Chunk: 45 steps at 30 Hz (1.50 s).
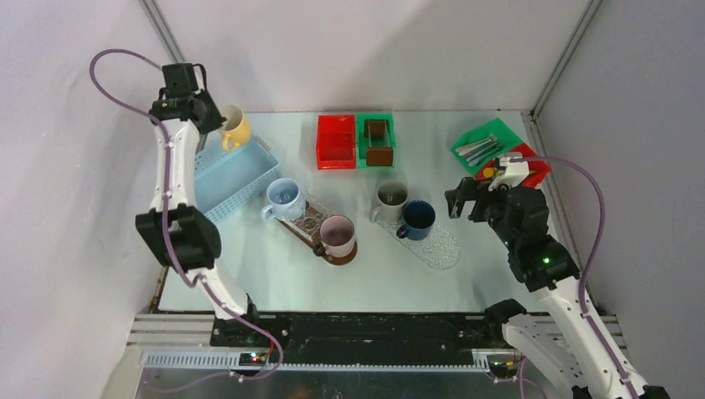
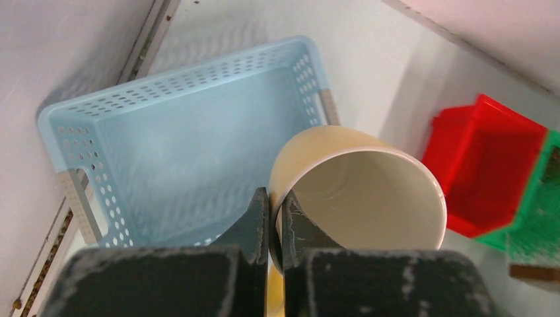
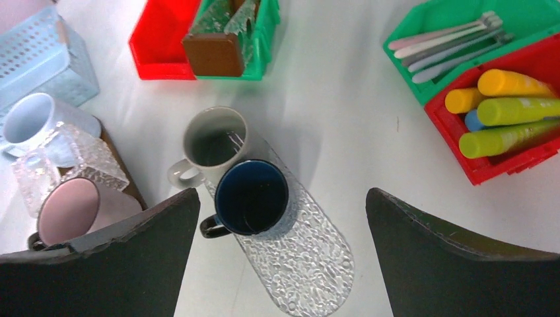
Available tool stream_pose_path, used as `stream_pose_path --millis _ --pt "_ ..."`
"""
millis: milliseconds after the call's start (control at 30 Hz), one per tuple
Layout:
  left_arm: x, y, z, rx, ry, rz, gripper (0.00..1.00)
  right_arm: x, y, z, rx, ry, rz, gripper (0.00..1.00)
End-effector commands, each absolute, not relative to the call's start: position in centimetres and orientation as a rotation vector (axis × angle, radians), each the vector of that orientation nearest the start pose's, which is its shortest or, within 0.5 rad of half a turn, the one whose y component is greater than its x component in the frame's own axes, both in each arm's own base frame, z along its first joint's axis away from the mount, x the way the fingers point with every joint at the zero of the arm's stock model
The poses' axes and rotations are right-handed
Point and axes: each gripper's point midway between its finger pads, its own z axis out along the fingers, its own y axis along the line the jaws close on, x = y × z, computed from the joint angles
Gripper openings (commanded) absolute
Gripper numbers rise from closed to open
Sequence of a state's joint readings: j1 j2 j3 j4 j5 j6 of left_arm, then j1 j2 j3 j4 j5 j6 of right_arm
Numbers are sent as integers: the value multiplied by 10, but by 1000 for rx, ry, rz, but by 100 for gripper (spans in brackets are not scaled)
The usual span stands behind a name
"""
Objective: Prepare toiletry sets of a toothbrush and toothpaste on the tray
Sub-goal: Pick up the cup from the storage box.
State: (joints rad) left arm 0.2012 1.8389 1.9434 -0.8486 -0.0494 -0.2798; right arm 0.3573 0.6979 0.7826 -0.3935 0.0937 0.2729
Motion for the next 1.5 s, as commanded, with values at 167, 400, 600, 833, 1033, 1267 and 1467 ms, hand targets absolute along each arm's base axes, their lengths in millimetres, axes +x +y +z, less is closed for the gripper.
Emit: stream_pose_path --millis 167,400,600,833,1033,1267,1467 --pt "417 -12 318 -367 2195 -88 0 251 115 299 -149 1824 478 99" --pt "390 -91 331 -197 2200 -161 0 252 133 317 -185 1859 498 98" --pt "374 -148 329 -100 2207 -224 0 253 157 327 -201 1877 511 96" --pt "350 -209 319 -10 2211 -282 0 254 187 332 -181 1913 522 90" --pt "333 -246 312 27 2204 -300 0 259 206 336 -121 1932 524 84" --pt "319 -272 314 59 2178 -331 0 263 224 332 -86 1964 547 78" --pt "310 -285 316 108 2162 -297 0 266 237 321 -93 2011 548 72"
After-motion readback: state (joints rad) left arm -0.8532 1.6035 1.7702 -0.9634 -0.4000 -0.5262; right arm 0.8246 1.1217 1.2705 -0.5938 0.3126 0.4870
